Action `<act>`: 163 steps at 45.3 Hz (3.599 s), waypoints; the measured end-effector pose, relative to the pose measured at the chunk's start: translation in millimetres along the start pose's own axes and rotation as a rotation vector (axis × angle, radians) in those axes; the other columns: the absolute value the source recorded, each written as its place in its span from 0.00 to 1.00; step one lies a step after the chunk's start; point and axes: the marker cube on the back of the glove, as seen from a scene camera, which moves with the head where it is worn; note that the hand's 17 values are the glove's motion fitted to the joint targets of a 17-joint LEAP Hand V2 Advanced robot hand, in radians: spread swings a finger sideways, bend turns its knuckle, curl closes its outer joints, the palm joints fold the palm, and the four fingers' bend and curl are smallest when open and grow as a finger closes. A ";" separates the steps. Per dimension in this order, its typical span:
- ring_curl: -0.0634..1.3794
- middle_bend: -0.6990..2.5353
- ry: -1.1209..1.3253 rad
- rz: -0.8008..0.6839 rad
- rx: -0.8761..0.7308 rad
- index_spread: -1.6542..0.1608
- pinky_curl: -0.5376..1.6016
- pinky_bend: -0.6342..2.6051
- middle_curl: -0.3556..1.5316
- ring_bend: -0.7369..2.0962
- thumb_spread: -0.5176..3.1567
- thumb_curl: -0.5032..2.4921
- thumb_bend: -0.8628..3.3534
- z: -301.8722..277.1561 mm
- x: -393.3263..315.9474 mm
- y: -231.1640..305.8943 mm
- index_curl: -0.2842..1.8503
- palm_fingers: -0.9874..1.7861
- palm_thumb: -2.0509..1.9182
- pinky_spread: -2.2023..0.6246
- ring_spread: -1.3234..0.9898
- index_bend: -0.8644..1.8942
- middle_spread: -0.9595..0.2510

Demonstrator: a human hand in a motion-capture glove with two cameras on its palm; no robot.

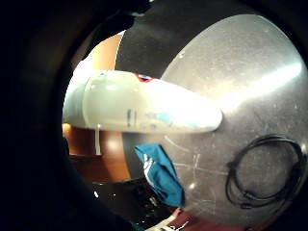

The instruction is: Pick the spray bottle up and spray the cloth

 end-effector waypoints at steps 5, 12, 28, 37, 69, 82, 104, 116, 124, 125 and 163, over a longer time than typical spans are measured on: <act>0.24 0.29 -0.033 0.002 -0.024 0.70 0.41 0.34 0.37 0.41 0.38 0.28 0.20 10.9 -2.9 -8.6 0.22 0.40 0.68 0.86 0.58 0.37 0.74; 0.23 0.31 -0.064 -0.005 -0.037 0.70 0.40 0.31 0.38 0.40 0.38 0.28 0.20 20.5 -11.3 -20.2 0.25 0.49 0.68 0.85 0.55 0.40 0.70; 0.27 0.36 -0.010 -0.010 -0.088 0.76 0.36 0.24 0.41 0.42 0.36 0.31 0.21 42.0 -20.3 -31.5 0.30 0.74 0.74 0.80 0.50 0.42 0.67; 0.30 0.35 0.065 -0.045 -0.262 0.77 0.39 0.27 0.42 0.43 0.30 0.34 0.20 64.5 -36.4 -23.2 0.31 0.79 0.77 0.75 0.49 0.38 0.66; 0.35 0.37 0.911 -0.467 -0.846 0.76 0.43 0.30 0.46 0.43 0.18 0.40 0.20 152.2 -120.7 66.4 0.36 0.83 0.78 0.68 0.47 0.38 0.65; 0.37 0.38 1.320 -0.630 -0.904 0.76 0.43 0.30 0.46 0.44 0.17 0.41 0.20 193.6 -146.5 95.2 0.37 0.83 0.78 0.68 0.47 0.40 0.65; 0.38 0.38 1.699 -0.688 -0.911 0.76 0.44 0.30 0.47 0.44 0.15 0.41 0.20 242.9 -119.0 135.0 0.38 0.83 0.78 0.68 0.47 0.40 0.66; 0.38 0.39 1.703 -0.723 -0.902 0.76 0.44 0.30 0.47 0.45 0.15 0.42 0.20 240.5 -133.3 139.6 0.38 0.83 0.78 0.68 0.47 0.40 0.66; 0.38 0.39 1.676 -0.747 -0.894 0.76 0.44 0.30 0.47 0.45 0.15 0.42 0.20 242.4 -141.6 138.5 0.39 0.83 0.78 0.68 0.47 0.40 0.66; 0.38 0.39 1.678 -0.742 -0.896 0.76 0.44 0.30 0.47 0.45 0.15 0.42 0.20 242.2 -141.0 138.6 0.39 0.83 0.78 0.68 0.47 0.40 0.66; 0.38 0.39 0.740 -0.647 -0.813 0.76 0.45 0.30 0.47 0.45 0.15 0.42 0.20 273.7 -216.7 162.8 0.39 0.83 0.78 0.68 0.47 0.40 0.66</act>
